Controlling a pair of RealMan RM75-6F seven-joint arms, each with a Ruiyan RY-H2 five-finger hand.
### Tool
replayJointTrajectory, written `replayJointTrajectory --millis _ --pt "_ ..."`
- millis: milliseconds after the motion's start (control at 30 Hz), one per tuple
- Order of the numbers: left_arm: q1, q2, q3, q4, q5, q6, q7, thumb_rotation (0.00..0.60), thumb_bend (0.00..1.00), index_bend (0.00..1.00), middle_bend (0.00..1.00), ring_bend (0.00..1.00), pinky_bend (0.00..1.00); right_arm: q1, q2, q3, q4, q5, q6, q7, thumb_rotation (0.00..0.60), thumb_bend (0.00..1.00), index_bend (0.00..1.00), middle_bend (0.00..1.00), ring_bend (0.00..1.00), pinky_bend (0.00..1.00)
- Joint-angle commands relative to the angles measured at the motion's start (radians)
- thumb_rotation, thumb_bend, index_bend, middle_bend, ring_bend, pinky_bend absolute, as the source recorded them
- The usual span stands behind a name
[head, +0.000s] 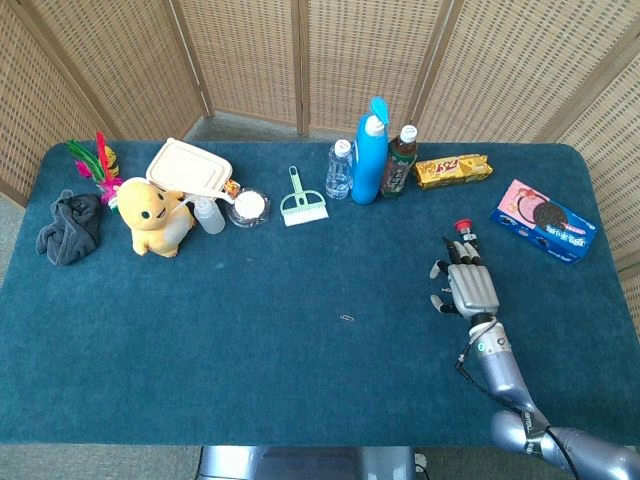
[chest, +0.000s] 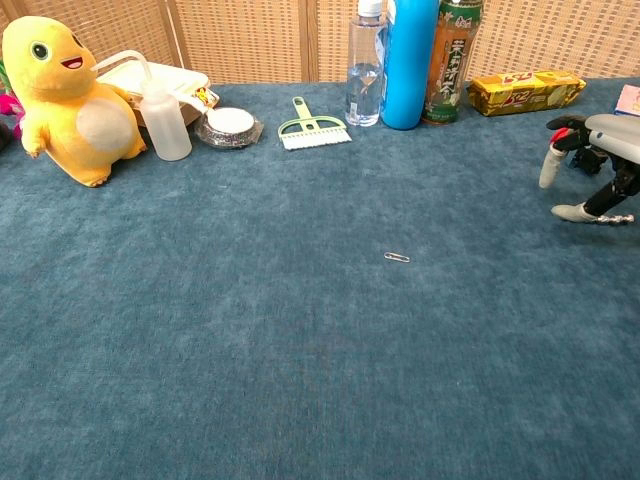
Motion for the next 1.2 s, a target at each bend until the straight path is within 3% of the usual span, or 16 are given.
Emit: replayJointTrajectory --millis 33,1200 --pt "0.000 0.000 0.000 -0.001 0.001 0.000 0.001 0.600 0.36 0.00 0.00 0.00 0.05 0.009 -0.001 0.003 0.014 0.019 -0.009 -0.015 0.600 0.33 0.45 0.00 0.00 0.00" --pt "0.003 0.003 0.002 0.001 0.006 0.005 -0.011 0.600 0.36 0.00 0.00 0.00 0.05 0.018 -0.024 -0.031 0.101 0.071 -0.027 -0.029 0.600 0.38 0.50 0.00 0.00 0.00"
